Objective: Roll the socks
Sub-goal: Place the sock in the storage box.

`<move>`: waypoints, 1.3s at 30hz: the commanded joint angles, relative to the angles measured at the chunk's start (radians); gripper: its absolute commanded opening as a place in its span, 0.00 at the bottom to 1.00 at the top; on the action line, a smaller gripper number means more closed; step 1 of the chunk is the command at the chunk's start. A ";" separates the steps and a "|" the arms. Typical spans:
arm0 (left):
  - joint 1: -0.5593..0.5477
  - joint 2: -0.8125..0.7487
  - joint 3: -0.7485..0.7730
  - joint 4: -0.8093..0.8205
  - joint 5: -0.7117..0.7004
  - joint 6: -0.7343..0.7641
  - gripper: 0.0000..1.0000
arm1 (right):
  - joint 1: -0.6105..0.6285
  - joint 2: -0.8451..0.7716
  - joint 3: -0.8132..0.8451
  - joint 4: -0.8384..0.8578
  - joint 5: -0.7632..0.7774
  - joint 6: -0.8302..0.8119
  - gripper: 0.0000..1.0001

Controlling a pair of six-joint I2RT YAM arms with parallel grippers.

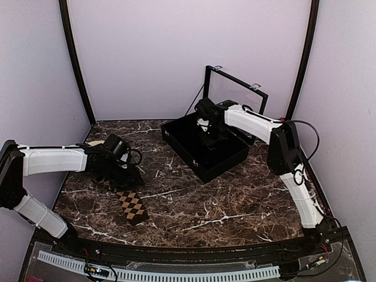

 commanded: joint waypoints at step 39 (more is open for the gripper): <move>0.006 0.108 0.024 -0.017 0.022 0.016 0.55 | -0.015 0.195 0.007 0.019 -0.063 0.059 0.00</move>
